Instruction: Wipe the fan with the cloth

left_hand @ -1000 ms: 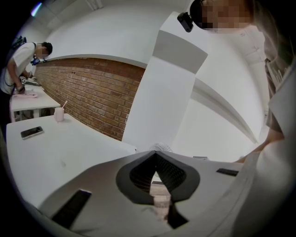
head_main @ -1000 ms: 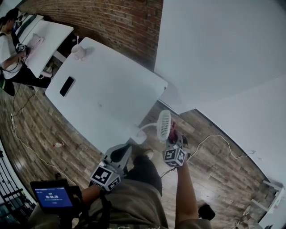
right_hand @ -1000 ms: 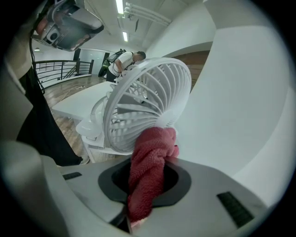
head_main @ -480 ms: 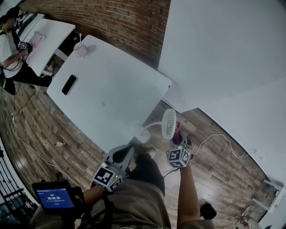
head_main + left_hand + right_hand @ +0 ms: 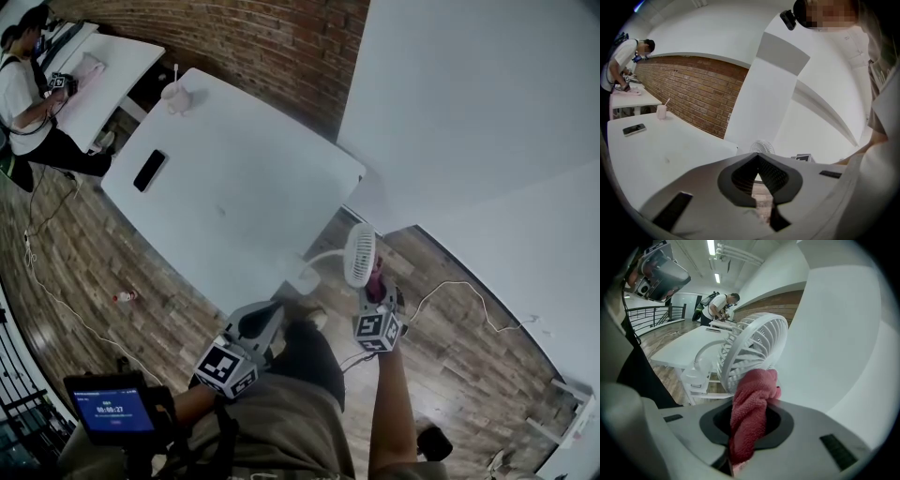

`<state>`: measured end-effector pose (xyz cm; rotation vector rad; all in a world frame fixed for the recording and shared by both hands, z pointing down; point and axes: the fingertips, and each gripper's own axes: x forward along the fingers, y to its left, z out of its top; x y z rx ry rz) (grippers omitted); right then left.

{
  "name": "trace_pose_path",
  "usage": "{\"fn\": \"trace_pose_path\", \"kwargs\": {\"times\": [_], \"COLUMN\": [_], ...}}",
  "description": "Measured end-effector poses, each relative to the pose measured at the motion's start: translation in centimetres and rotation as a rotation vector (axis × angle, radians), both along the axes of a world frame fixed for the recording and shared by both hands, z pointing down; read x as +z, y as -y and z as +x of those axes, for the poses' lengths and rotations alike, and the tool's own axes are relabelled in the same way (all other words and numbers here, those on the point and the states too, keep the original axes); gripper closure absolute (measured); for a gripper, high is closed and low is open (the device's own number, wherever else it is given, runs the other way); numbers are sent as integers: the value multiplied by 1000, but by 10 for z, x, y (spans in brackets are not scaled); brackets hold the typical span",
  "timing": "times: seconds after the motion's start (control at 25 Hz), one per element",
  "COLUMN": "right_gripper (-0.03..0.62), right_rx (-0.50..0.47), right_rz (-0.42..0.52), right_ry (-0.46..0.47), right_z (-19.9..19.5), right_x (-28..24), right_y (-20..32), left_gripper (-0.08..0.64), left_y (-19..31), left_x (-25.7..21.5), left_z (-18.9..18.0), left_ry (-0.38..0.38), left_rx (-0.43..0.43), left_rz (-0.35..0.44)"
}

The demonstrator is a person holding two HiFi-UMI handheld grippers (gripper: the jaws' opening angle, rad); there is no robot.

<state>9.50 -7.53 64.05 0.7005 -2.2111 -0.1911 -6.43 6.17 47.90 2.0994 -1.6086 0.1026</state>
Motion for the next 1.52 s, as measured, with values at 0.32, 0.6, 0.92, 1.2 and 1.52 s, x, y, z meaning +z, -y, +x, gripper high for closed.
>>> {"fn": "trace_pose_path", "kwargs": {"times": [0.32,0.6,0.92,1.2,1.52], "right_gripper": [503,503,503,503,503], "right_rx": [-5,-25,-39,-51,-82], "right_rz": [11,25,36,51,100], "right_ry": [5,-9,-3,-4,-13], "right_z": [3,3,3,3,2], "right_x": [-9,-14,-20,-26,-39], "right_y": [-9,-10,-13,-17,-16], "left_gripper": [540,540,540,540,540], "left_y": [-5,-6,-8,-11,-9], "left_x": [1,2,2,-1,-7], "left_z": [13,18,18,18,29], "left_ry": [-1,-5,-3,-7,-19], "left_rx": [18,17,13,-5,-8], "left_rz": [-1,-4,-3,11,20]}}
